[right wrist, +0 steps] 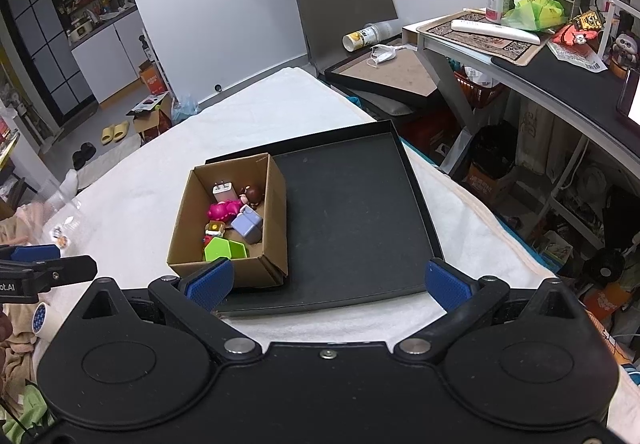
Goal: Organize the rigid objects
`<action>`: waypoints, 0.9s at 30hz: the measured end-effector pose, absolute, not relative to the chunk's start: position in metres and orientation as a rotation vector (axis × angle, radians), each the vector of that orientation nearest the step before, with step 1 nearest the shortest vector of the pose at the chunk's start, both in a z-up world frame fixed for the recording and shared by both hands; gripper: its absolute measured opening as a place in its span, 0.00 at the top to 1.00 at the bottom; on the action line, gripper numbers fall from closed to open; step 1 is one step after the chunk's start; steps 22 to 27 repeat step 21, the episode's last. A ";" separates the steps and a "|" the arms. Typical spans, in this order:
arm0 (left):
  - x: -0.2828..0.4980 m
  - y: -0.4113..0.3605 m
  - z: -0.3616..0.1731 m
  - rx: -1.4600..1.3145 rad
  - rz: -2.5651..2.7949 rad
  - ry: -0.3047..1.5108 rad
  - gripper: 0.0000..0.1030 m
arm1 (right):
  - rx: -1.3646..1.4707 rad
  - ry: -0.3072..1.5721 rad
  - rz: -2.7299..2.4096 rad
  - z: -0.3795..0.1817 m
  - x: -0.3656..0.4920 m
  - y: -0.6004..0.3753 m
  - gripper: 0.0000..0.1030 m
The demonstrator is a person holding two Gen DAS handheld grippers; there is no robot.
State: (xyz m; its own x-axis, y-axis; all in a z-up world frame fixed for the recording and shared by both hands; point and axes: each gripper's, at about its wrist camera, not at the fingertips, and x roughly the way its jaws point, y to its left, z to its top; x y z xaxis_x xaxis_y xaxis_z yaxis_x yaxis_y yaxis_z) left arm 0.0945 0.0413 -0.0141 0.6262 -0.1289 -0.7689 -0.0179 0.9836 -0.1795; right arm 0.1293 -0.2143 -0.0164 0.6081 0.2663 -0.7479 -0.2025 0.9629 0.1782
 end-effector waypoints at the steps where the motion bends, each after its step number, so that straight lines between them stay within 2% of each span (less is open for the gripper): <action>1: 0.095 0.041 -0.014 -0.176 -0.065 0.893 0.01 | 0.077 0.875 0.273 -0.016 0.129 -0.214 0.00; 27: 0.096 0.034 -0.018 -0.175 -0.080 0.898 0.01 | 0.071 0.870 0.264 -0.018 0.128 -0.212 0.00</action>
